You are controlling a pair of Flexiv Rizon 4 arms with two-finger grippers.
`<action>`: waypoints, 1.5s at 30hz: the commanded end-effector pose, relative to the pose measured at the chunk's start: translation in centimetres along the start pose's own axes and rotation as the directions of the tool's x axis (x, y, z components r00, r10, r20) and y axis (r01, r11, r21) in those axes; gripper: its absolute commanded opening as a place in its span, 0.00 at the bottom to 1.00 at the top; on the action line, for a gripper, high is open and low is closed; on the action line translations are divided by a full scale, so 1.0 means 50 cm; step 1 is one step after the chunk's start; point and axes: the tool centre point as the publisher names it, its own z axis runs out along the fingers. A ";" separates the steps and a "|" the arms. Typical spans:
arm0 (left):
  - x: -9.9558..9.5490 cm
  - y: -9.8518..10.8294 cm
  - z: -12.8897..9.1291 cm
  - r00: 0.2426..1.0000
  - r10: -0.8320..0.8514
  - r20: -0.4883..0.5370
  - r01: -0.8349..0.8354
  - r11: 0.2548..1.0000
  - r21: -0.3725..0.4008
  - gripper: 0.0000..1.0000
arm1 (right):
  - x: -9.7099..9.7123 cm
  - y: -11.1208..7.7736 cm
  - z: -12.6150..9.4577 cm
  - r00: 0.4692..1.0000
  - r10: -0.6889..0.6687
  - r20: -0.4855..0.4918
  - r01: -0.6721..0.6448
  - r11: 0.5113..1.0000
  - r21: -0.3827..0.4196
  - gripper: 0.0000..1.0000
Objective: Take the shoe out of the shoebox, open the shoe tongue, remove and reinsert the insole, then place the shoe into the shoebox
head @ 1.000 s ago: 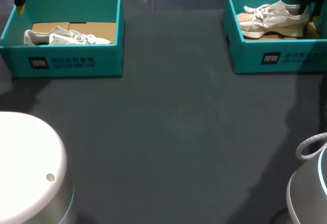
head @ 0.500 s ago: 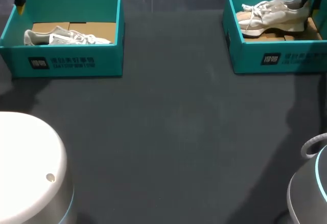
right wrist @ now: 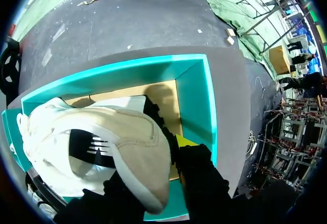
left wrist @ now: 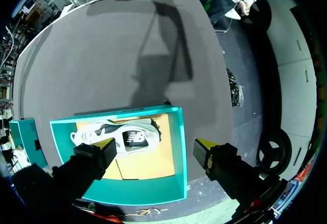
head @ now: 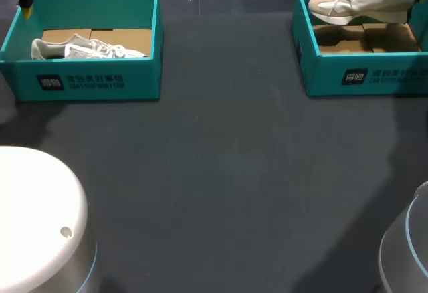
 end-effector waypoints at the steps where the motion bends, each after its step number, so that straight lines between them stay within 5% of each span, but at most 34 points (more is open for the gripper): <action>1: 0.001 0.000 0.000 1.000 0.001 -0.001 -0.001 1.000 -0.001 1.00 | -0.008 -0.031 -0.062 1.000 -0.002 -0.001 0.002 1.000 -0.030 0.00; 10: 0.001 0.000 0.000 1.000 0.001 -0.001 -0.001 1.000 -0.001 1.00 | -0.057 -0.050 -0.135 0.999 -0.029 0.029 0.030 0.999 -0.031 0.00; 17: 0.001 0.000 0.000 1.000 0.001 -0.001 -0.001 1.000 -0.001 1.00 | -0.034 -0.082 -0.199 0.999 -0.043 0.011 0.044 0.998 -0.035 0.00; 23: 0.001 0.000 0.000 1.000 0.001 -0.001 -0.001 1.000 -0.001 1.00 | 0.021 -0.158 -0.264 0.999 -0.053 -0.007 0.053 0.997 -0.062 0.00; 33: 0.001 0.000 0.000 1.000 0.001 -0.001 -0.001 1.000 -0.001 1.00 | 0.142 -0.349 -0.368 0.999 -0.009 0.045 0.013 0.995 -0.095 0.00; 45: 0.001 0.000 0.000 1.000 0.001 -0.001 -0.001 1.000 -0.001 1.00 | 0.330 -0.541 -0.420 0.995 0.050 0.088 -0.041 0.994 -0.102 0.00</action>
